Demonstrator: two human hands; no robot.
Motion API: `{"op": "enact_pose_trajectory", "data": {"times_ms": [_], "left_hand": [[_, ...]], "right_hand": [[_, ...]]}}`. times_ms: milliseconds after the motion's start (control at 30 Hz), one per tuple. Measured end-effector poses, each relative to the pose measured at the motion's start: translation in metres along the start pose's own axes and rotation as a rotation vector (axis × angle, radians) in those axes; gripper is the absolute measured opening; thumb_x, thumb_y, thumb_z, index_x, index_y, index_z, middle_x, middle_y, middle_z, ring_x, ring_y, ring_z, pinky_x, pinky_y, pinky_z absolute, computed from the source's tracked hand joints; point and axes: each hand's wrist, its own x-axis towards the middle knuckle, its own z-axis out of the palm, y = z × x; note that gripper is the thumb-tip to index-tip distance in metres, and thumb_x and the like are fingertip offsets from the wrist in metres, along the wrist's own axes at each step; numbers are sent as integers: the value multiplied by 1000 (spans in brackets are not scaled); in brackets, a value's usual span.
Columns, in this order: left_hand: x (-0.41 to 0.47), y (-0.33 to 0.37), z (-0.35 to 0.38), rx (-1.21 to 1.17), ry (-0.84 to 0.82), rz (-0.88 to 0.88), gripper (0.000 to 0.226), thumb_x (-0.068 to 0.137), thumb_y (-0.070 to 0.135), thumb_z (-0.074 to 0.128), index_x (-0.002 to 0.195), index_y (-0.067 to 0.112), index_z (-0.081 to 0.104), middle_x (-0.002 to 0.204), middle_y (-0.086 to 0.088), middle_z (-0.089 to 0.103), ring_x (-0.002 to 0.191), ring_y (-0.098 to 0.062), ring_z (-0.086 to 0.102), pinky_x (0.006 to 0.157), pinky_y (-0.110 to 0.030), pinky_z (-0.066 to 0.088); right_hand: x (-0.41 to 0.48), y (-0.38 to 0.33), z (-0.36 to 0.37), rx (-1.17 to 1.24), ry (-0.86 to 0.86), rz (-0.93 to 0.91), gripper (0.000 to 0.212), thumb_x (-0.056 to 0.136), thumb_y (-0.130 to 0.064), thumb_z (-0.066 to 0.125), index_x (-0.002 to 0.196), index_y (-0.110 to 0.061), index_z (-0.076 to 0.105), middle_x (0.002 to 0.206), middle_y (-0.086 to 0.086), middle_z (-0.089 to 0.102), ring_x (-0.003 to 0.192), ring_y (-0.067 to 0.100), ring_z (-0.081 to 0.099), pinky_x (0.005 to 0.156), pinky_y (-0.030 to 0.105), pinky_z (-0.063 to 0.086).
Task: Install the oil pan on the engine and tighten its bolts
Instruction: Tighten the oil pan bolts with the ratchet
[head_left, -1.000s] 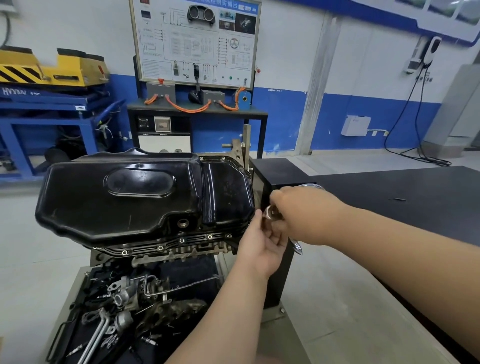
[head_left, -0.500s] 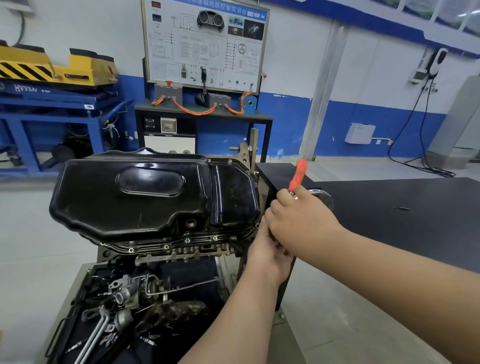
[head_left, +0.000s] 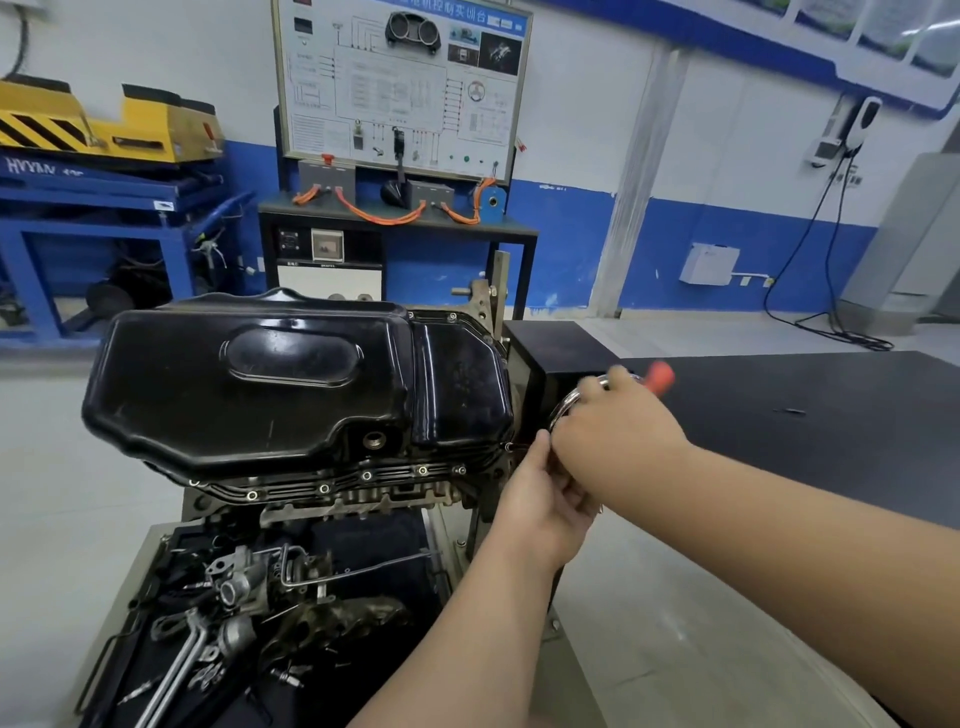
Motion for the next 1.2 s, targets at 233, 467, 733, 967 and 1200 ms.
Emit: {"op": "enact_pose_trajectory", "data": {"times_ms": [233, 467, 733, 967, 1200], "left_hand": [[-4, 4, -11, -104, -16, -26, 41, 98, 45, 42, 116, 14, 62, 116, -7, 64, 116, -25, 55, 111, -44, 34], [-4, 5, -13, -148, -39, -22, 46, 98, 36, 47, 138, 13, 50, 132, -6, 57, 125, -24, 50, 113, -43, 31], [-5, 10, -10, -51, 7, 18, 35, 98, 39, 48, 113, 13, 65, 122, -12, 65, 117, -27, 58, 107, -44, 39], [-3, 11, -14, 17, 4, -28, 35, 100, 39, 39, 109, 12, 61, 105, -5, 70, 97, -20, 66, 88, -34, 49], [0, 3, -11, -41, 32, -22, 25, 96, 36, 53, 106, 18, 66, 111, -3, 63, 110, -21, 57, 103, -38, 42]], "right_hand": [[0, -3, 8, 245, 46, 1, 28, 98, -34, 37, 75, -20, 48, 80, 0, 56, 65, 19, 48, 63, 31, 32], [4, -10, -4, 214, -48, 89, 15, 94, -23, 45, 84, -18, 55, 76, -4, 51, 69, 21, 46, 61, 32, 32], [6, -9, 4, -29, 219, -39, 21, 95, -18, 44, 110, -9, 55, 103, 5, 62, 102, 30, 53, 98, 46, 30], [8, -7, 19, 484, -89, 118, 31, 99, -43, 29, 93, -24, 53, 65, -3, 37, 69, 21, 44, 52, 29, 33], [0, -3, 8, 239, -29, 99, 12, 91, -23, 48, 98, -20, 58, 87, 0, 57, 83, 22, 54, 68, 33, 39]]}}
